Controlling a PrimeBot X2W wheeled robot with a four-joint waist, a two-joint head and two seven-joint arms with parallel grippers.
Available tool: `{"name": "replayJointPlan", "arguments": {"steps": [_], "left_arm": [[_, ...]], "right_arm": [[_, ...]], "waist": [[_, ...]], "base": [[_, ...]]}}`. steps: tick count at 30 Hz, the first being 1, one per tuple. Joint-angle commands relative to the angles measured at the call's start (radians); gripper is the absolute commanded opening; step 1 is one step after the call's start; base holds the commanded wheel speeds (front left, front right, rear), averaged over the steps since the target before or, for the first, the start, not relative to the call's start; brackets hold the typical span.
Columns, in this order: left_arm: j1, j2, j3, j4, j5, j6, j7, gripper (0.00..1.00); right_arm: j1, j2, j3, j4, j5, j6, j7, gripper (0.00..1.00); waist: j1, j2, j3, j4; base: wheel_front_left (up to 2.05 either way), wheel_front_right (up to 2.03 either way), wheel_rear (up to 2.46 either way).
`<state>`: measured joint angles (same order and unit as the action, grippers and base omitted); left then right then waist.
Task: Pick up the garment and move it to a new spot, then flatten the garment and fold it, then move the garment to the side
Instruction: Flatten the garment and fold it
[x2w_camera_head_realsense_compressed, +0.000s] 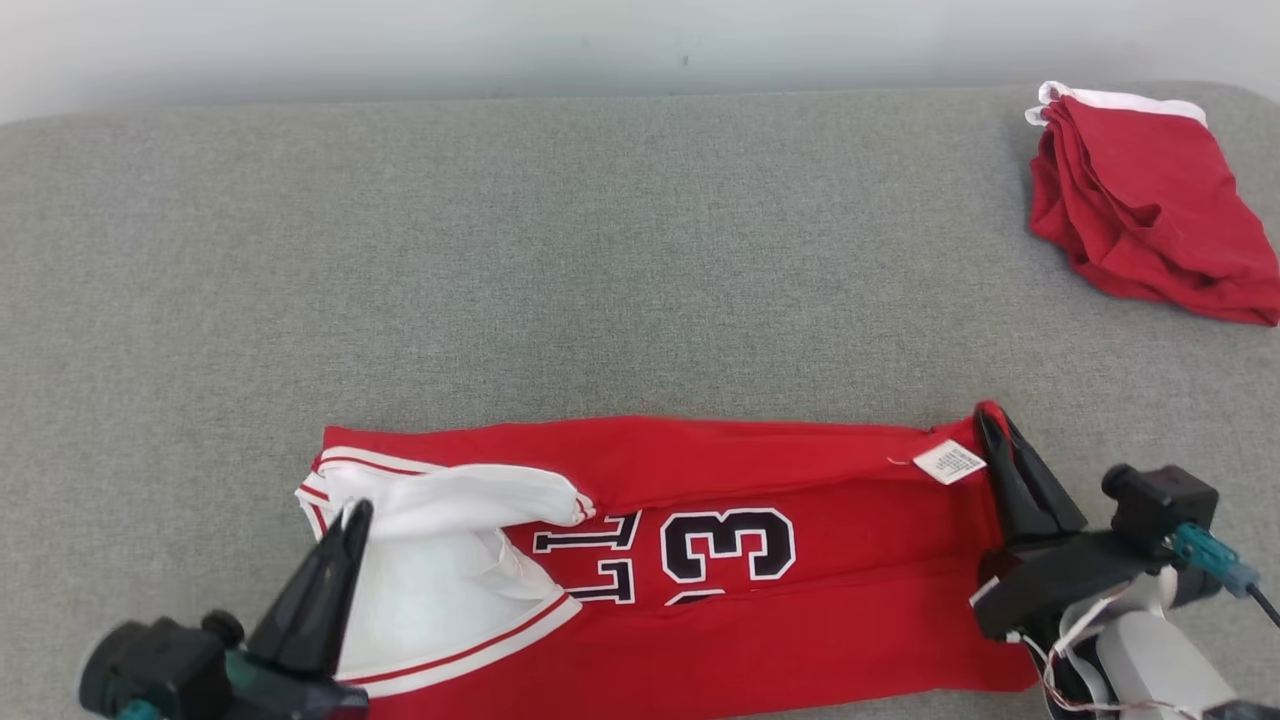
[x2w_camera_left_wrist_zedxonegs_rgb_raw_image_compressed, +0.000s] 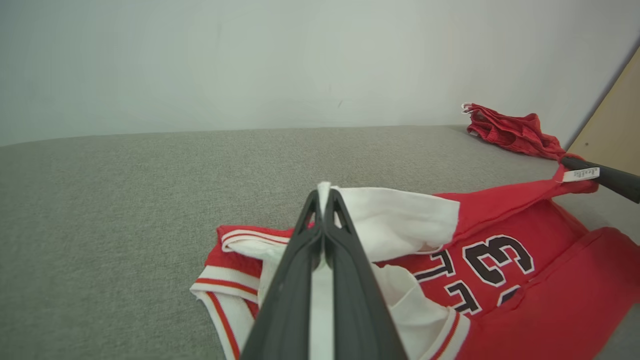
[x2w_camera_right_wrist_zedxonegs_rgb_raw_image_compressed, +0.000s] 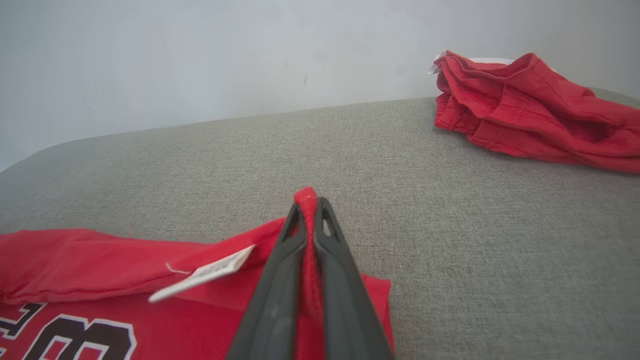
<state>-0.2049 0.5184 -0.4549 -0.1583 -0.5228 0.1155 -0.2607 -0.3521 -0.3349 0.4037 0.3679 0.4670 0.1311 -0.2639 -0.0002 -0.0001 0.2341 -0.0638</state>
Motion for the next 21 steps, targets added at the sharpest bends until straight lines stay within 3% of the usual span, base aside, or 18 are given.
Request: {"name": "replayJointPlan", "arguments": {"steps": [1,13,14,15,16,17,18,21], "left_arm": [[0.028,-0.013,0.013,0.005,0.009,-0.008,-0.006,0.0],[0.155,-0.141,0.104,0.089,0.079,-0.076,-0.006,0.0],[0.161,-0.15,0.113,0.096,0.085,-0.081,-0.006,0.0],[0.167,-0.16,0.124,0.103,0.087,-0.087,-0.006,0.08],[0.172,-0.169,0.133,0.112,0.092,-0.088,-0.006,0.27],[0.178,-0.181,0.145,0.113,0.098,-0.092,-0.006,0.85],[0.183,-0.193,0.157,0.114,0.099,-0.096,-0.006,1.0],[0.199,-0.22,0.186,0.118,0.119,-0.107,-0.006,1.0]], "right_arm": [[0.021,-0.009,-0.005,-0.014,0.002,-0.001,0.0,0.0],[0.13,-0.03,-0.019,-0.076,0.026,-0.001,0.0,0.0],[0.136,-0.029,-0.025,-0.078,0.027,-0.001,0.0,0.39],[0.141,-0.025,-0.034,-0.082,0.029,-0.001,0.0,1.0],[0.15,-0.023,-0.042,-0.084,0.033,-0.001,0.0,1.0],[0.158,-0.024,-0.048,-0.089,0.035,-0.001,0.0,1.0],[0.163,-0.024,-0.053,-0.094,0.035,-0.001,0.0,1.0],[0.174,-0.02,-0.074,-0.122,0.042,-0.001,0.0,1.0]], "waist": [[0.0002,0.0001,-0.002,0.003],[0.0002,0.0001,-0.025,0.01],[0.0002,0.0001,-0.026,0.01],[0.0002,0.0001,-0.028,0.012],[0.0002,0.0001,-0.03,0.012],[0.0002,0.0001,-0.031,0.013],[0.0002,0.0001,-0.033,0.014],[0.0002,0.0001,-0.037,0.021]], "base": [[0.0,0.0,0.0],[0.0,0.0,0.0],[0.0,0.0,0.0],[0.0,0.0,0.0],[0.0,0.0,0.0],[0.0,0.0,0.0],[0.0,0.0,0.0],[0.0,0.0,0.0]]}}
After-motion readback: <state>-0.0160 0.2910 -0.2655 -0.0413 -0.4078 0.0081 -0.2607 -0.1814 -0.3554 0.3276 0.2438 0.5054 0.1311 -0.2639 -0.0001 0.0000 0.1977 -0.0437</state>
